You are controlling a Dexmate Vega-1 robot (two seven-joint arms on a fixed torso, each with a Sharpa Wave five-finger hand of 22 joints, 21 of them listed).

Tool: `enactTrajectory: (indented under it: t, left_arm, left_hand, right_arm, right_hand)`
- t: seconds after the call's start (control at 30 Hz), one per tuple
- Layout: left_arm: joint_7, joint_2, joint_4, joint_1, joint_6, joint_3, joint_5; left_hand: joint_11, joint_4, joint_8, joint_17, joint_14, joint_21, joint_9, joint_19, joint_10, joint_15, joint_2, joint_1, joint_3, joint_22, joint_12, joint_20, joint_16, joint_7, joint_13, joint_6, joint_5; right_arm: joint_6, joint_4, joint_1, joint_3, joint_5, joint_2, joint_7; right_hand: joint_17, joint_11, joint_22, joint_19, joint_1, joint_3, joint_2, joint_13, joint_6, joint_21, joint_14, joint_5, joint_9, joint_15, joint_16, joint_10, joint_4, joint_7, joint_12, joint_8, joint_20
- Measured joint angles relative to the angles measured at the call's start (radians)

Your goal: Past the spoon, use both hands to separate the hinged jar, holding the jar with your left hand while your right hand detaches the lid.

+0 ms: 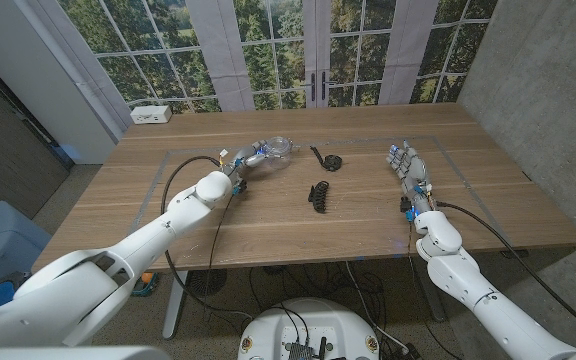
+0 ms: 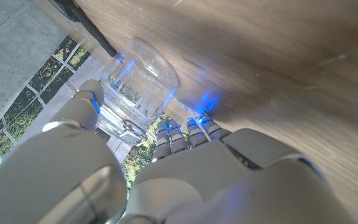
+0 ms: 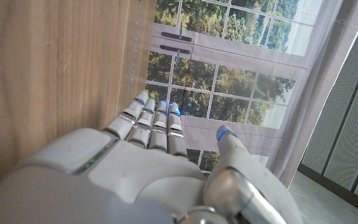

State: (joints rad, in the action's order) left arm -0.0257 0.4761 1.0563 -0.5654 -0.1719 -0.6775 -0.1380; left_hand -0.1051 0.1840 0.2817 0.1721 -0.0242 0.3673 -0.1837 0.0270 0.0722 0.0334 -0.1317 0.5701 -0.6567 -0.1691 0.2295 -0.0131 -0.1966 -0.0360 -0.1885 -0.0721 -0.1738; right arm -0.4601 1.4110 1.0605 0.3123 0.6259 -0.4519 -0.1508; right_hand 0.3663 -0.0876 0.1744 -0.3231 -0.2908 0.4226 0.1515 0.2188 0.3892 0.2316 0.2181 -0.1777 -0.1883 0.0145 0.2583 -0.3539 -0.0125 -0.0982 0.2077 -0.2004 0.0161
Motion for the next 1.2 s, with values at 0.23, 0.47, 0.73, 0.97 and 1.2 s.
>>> enactTrajectory:
  t: [0.23,0.47,0.73,0.97,1.2]
  left_arm:
    - [0.054,-0.047,-0.099,0.035,-0.074,-0.008,-0.035]
    - [0.083,-0.097,-0.188,0.063,-0.127,-0.012,-0.060]
    - [0.091,-0.155,-0.287,0.085,-0.211,-0.003,-0.099]
    - [0.091,-0.178,-0.316,0.092,-0.213,0.011,-0.100]
    - [0.156,-0.191,-0.331,0.105,-0.220,0.030,-0.182]
  left_hand:
    - [-0.043,-0.003,0.039,0.000,-0.065,-0.023,0.000,-0.002,0.122,-0.006,0.063,0.083,-0.003,0.000,0.023,0.020,0.000,-0.028,0.000,-0.122,-0.004]
    - [-0.016,-0.005,0.110,0.000,-0.211,-0.043,-0.001,-0.046,0.348,0.005,0.095,0.147,0.015,0.000,0.065,0.066,-0.020,-0.023,0.002,-0.262,0.000]
    - [0.094,-0.031,0.114,0.007,-0.393,-0.043,-0.002,-0.147,0.458,0.011,0.096,0.146,0.068,-0.018,0.126,0.069,-0.063,0.082,-0.037,-0.368,0.000]
    - [0.155,-0.041,0.114,0.054,-0.444,-0.040,-0.002,-0.194,0.519,0.012,0.096,0.146,0.078,-0.019,0.145,0.042,-0.093,0.135,-0.066,-0.420,-0.002]
    - [0.162,-0.042,0.114,0.089,-0.451,-0.032,-0.002,-0.194,0.527,0.009,0.096,0.145,0.080,-0.032,0.150,0.042,-0.101,0.147,-0.066,-0.432,-0.002]
  right_arm:
    - [0.002,0.003,0.007,-0.004,-0.003,0.002,-0.018]
    - [0.005,0.008,0.018,-0.008,-0.010,0.005,-0.040]
    - [0.007,0.020,0.028,-0.010,-0.021,0.006,-0.058]
    - [0.010,0.020,0.028,-0.010,-0.029,0.006,-0.067]
    - [0.010,0.029,0.028,-0.007,-0.039,0.006,-0.071]
  right_hand:
    - [0.000,0.000,0.000,0.000,0.000,-0.003,0.000,0.000,0.005,0.000,0.000,0.000,0.000,0.000,0.000,0.000,-0.003,-0.005,0.000,0.000,0.000]
    - [0.000,-0.004,0.000,-0.007,0.000,-0.003,0.000,0.000,0.005,0.000,0.000,0.000,0.000,0.000,0.000,-0.004,-0.003,-0.005,0.000,0.000,-0.007]
    - [-0.005,0.002,0.000,-0.007,0.000,-0.003,0.000,0.000,0.009,0.000,0.002,0.000,0.000,0.002,0.000,-0.009,-0.003,-0.002,0.000,0.000,-0.007]
    - [-0.005,0.002,0.000,-0.007,0.009,-0.006,0.009,0.000,0.009,0.000,0.002,0.000,0.000,0.002,0.000,-0.009,-0.006,-0.002,0.000,0.000,-0.007]
    - [-0.005,0.002,0.000,-0.007,0.009,-0.006,0.009,0.000,0.009,0.000,0.002,0.000,0.000,0.002,0.000,-0.009,-0.006,-0.002,0.000,0.000,-0.007]
